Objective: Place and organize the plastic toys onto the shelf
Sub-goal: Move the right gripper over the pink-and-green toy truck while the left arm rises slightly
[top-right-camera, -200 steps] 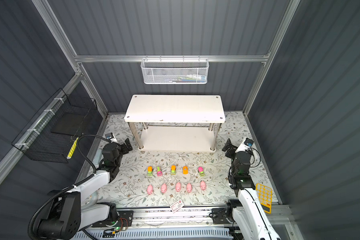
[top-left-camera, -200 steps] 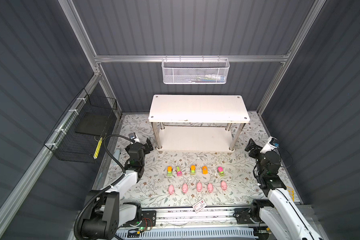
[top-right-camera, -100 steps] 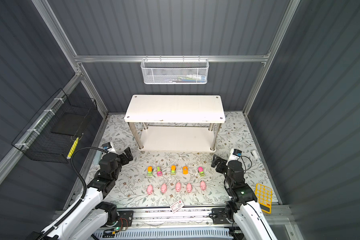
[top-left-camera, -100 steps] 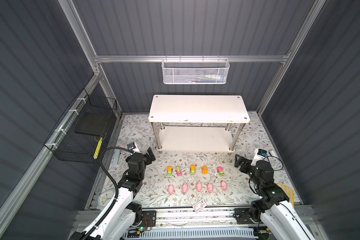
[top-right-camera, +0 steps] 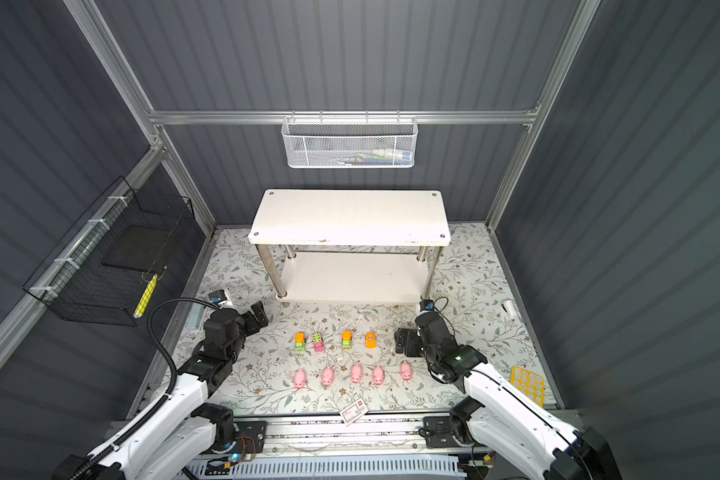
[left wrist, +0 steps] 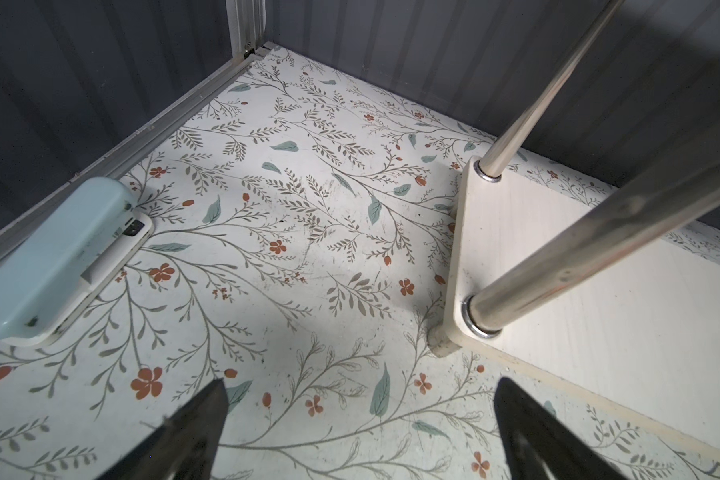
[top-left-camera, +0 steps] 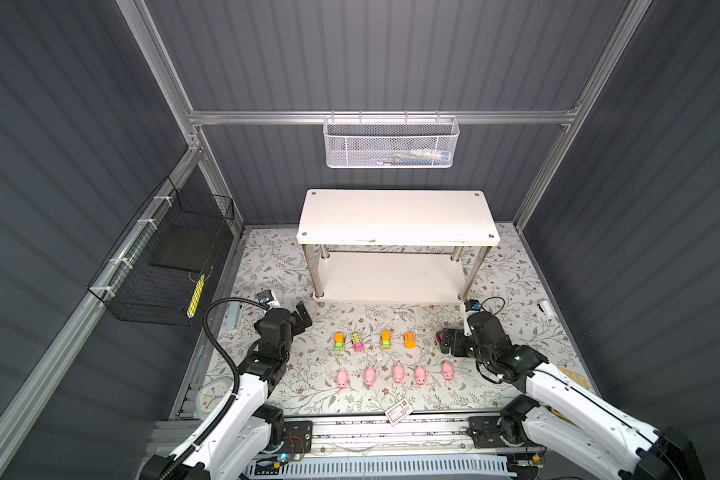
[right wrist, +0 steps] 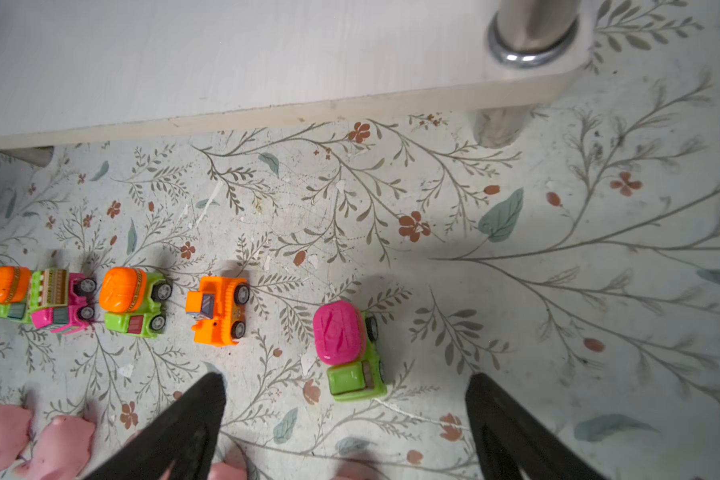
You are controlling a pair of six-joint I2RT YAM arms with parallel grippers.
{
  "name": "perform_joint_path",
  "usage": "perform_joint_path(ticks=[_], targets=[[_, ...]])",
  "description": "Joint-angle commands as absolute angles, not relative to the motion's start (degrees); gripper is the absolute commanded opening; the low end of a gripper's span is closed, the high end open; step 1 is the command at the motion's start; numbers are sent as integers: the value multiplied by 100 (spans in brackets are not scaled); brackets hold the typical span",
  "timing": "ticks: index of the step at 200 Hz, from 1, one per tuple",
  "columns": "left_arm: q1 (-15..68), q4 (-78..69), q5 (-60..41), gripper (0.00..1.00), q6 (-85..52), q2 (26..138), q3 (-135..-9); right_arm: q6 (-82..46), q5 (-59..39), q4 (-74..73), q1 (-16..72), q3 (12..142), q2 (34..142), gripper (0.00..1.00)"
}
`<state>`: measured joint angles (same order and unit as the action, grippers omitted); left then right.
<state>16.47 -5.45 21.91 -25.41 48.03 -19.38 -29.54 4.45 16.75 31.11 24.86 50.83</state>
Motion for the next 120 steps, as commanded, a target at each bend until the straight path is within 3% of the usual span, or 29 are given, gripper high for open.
perform_joint_path(ticks=[1, 75, 120], targets=[[1661, -738, 2106, 100, -2614, 4808, -1876, -2673, 392, 1752, 3206, 2727, 5456, 88], [1661, -852, 2073, 100, -2597, 4851, -1792, -2678, 364, 1824, 3463, 2957, 6372, 79], [1661, -950, 2050, 100, -2590, 4973, -1752, -2689, 517, 1834, 3478, 3036, 6829, 67]])
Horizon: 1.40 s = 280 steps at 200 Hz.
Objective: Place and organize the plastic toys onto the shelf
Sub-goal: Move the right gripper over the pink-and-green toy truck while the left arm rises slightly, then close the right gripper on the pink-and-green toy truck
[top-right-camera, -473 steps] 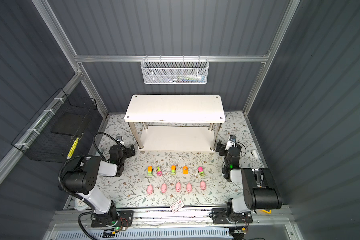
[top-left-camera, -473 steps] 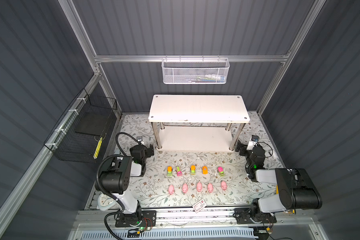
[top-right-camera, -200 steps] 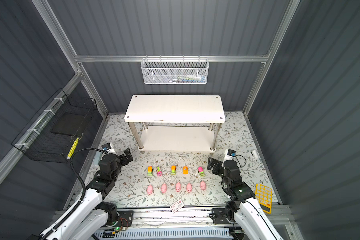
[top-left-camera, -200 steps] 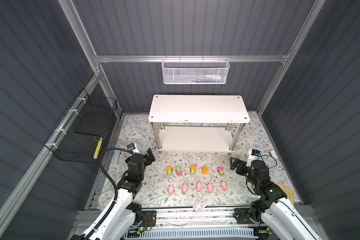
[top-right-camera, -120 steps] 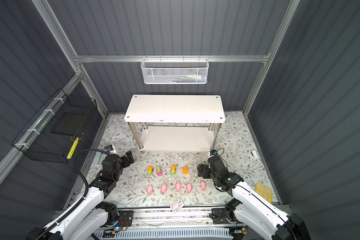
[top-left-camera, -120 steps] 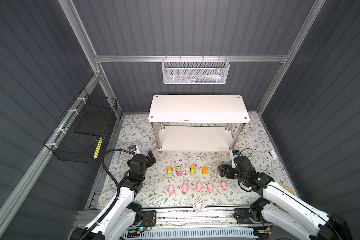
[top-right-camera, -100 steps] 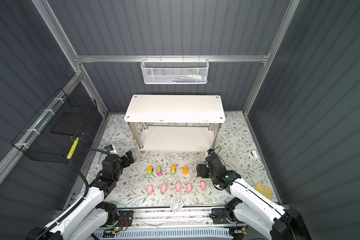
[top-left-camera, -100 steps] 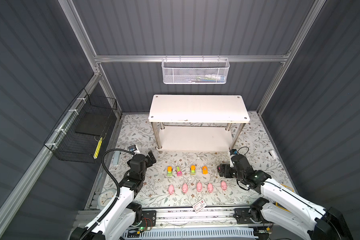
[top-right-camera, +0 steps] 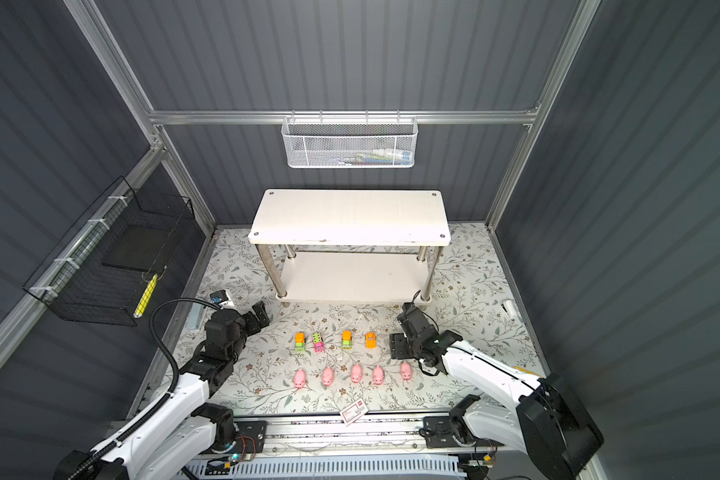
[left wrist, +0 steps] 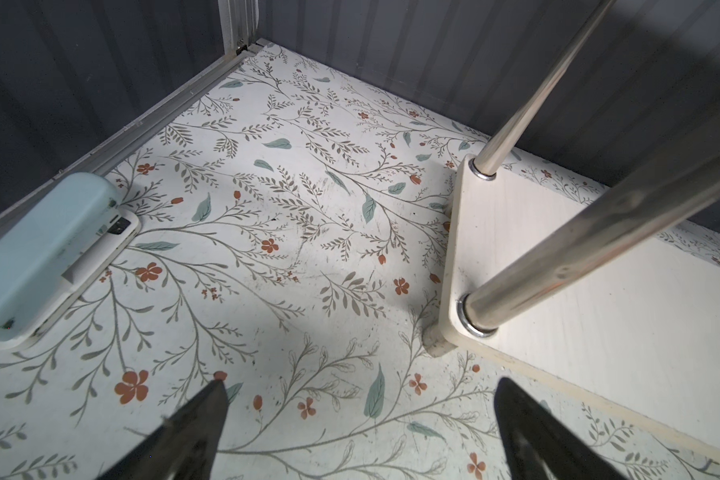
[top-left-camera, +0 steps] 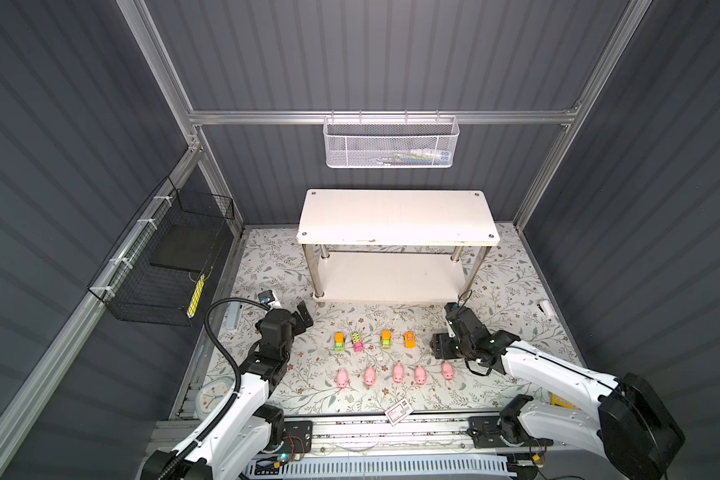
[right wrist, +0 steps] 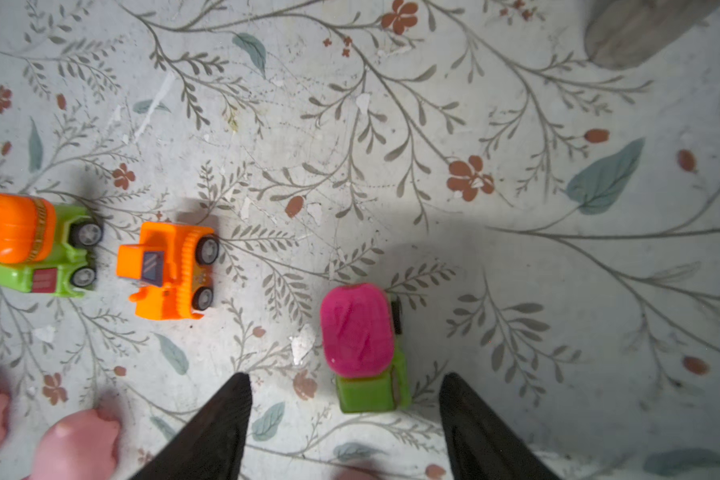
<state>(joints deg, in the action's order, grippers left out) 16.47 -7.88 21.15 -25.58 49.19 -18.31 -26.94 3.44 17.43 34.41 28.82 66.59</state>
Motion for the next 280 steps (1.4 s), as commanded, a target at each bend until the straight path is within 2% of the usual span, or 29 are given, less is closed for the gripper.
perform_joint_path(ticks=[1, 70, 105, 149, 245, 265, 280], targets=[[1661, -954, 2049, 100, -2587, 4974, -1755, -2689, 522, 1835, 3479, 3038, 6838, 67], [1661, -1020, 2035, 100, -2617, 5063, -1709, -2643, 782, 1771, 3499, 3211, 7234, 65], [1661, -1011, 2054, 100, -2610, 5062, -1715, -2632, 825, 1688, 3498, 3250, 7359, 57], [1661, -1020, 2059, 100, -2596, 5105, -1714, -2636, 809, 1635, 3501, 3270, 7480, 53], [1661, -1070, 2102, 100, -2614, 5159, -1688, -2659, 813, 1739, 3508, 3355, 7644, 38], [1661, -1081, 2123, 100, -2622, 5159, -1679, -2660, 827, 1749, 3524, 3391, 7711, 40], [1661, -1081, 2119, 100, -2640, 5168, -1662, -2663, 856, 1753, 3550, 3391, 7730, 47]])
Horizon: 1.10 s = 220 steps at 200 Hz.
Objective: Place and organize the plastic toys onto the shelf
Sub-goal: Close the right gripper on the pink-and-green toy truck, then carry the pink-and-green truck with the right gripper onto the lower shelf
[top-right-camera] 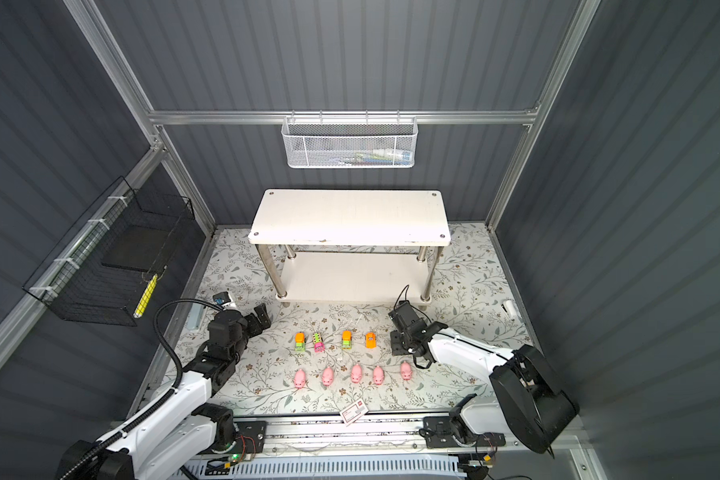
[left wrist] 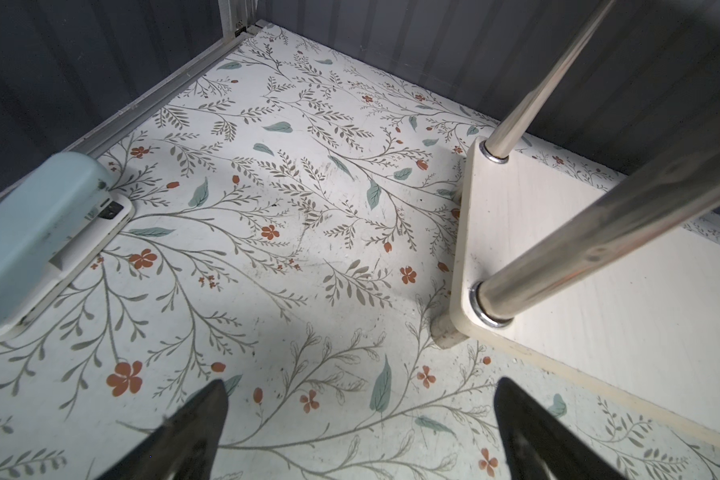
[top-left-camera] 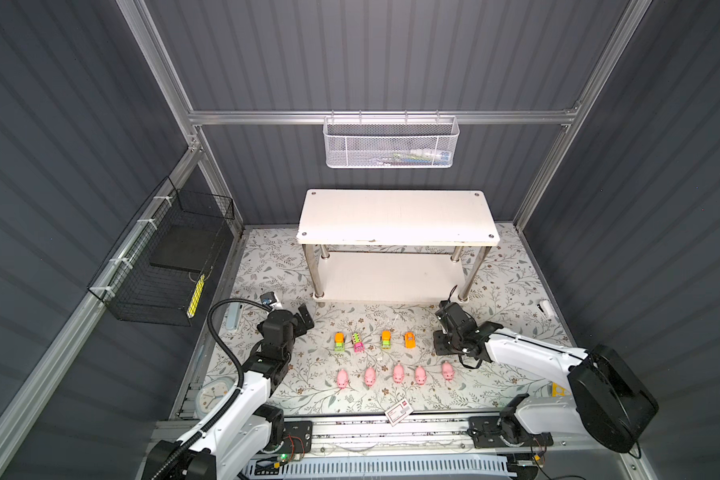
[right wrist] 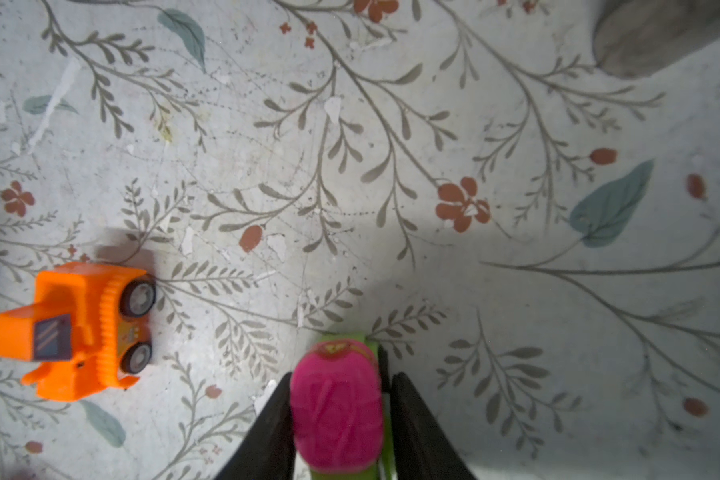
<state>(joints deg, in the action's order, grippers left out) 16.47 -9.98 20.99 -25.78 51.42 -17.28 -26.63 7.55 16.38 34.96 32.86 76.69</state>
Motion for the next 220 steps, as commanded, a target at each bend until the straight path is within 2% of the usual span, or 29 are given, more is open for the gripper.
perform_joint_path(ticks=[1, 76, 146, 220], targets=[[1657, -1081, 2119, 100, -2638, 5168, -1662, -2658, 854, 1751, 3551, 3396, 7723, 47], [1661, -1151, 2131, 100, -2692, 5194, -1592, -2777, 938, 1921, 3603, 3436, 7780, 24], [1661, -1202, 2143, 100, -2727, 5212, -1532, -2742, 1104, 2750, 3637, 3931, 7383, 23], [1661, -1213, 2136, 100, -2726, 5245, -1529, -2547, 1735, 3336, 3623, 5367, 7553, 24]])
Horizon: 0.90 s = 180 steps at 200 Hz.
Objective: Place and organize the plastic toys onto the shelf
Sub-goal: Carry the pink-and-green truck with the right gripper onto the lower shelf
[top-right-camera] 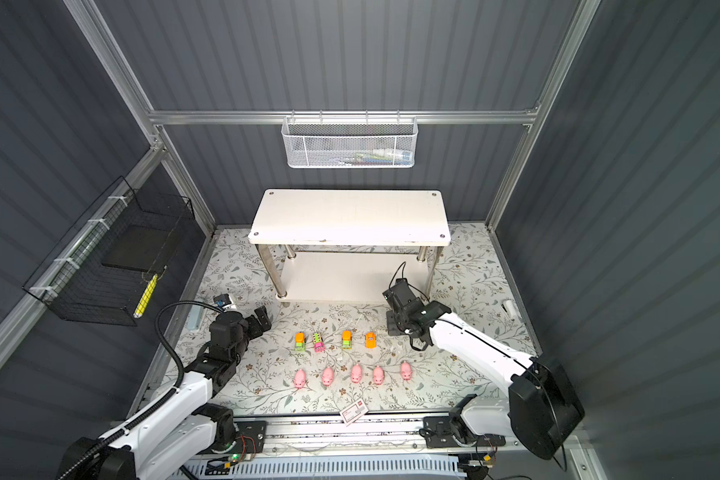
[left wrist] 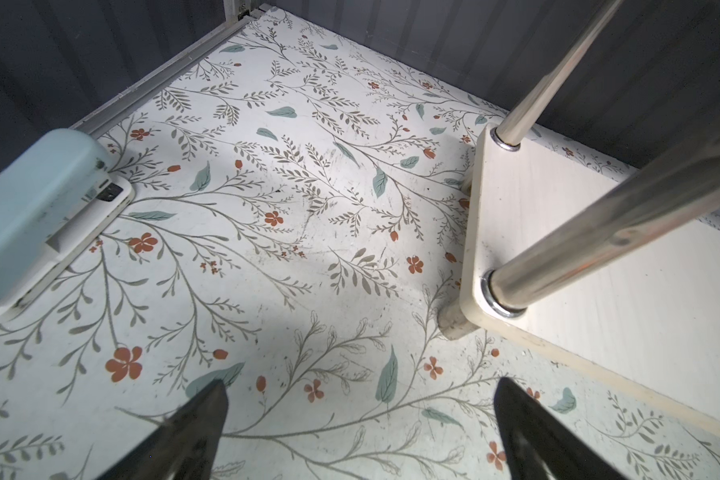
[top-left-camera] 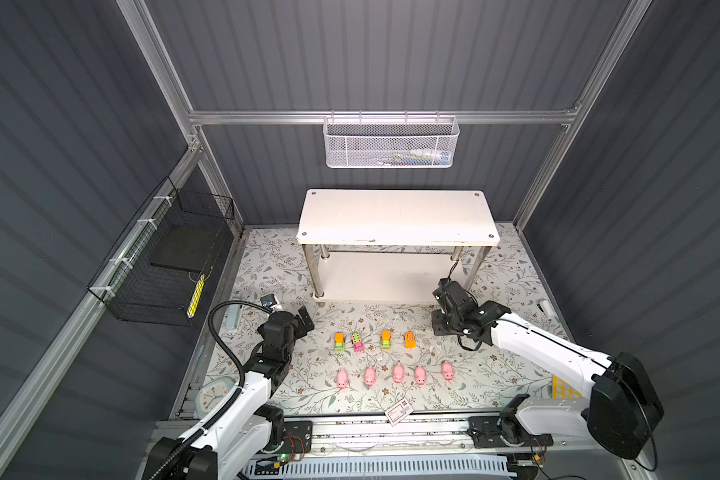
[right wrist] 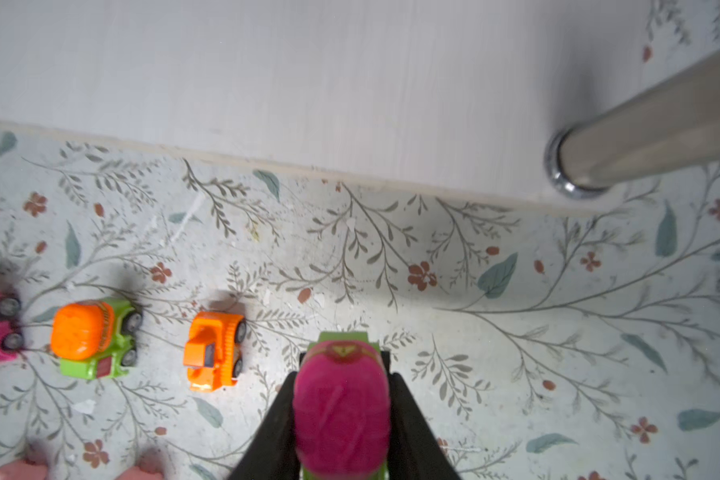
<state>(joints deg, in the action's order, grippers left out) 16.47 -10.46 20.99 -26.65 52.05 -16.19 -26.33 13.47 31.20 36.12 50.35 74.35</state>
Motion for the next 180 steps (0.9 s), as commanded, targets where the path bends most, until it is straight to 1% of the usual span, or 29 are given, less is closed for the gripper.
perform_joint_path(ticks=[1, 27, 96, 180], targets=[[1661, -1213, 2136, 100, -2725, 5246, -1529, -2548, 1746, 3329, 3626, 5382, 7560, 24], [1661, -1256, 2111, 100, -2717, 5287, -1529, -2524, 1980, 2987, 3544, 5539, 7724, 23], [1661, -1240, 2058, 100, -2693, 5283, -1533, -2346, 2118, 1939, 3073, 5651, 8377, 25], [1661, -1156, 2050, 100, -2681, 5282, -1580, -2200, 1789, 1245, 2518, 5829, 8977, 26]])
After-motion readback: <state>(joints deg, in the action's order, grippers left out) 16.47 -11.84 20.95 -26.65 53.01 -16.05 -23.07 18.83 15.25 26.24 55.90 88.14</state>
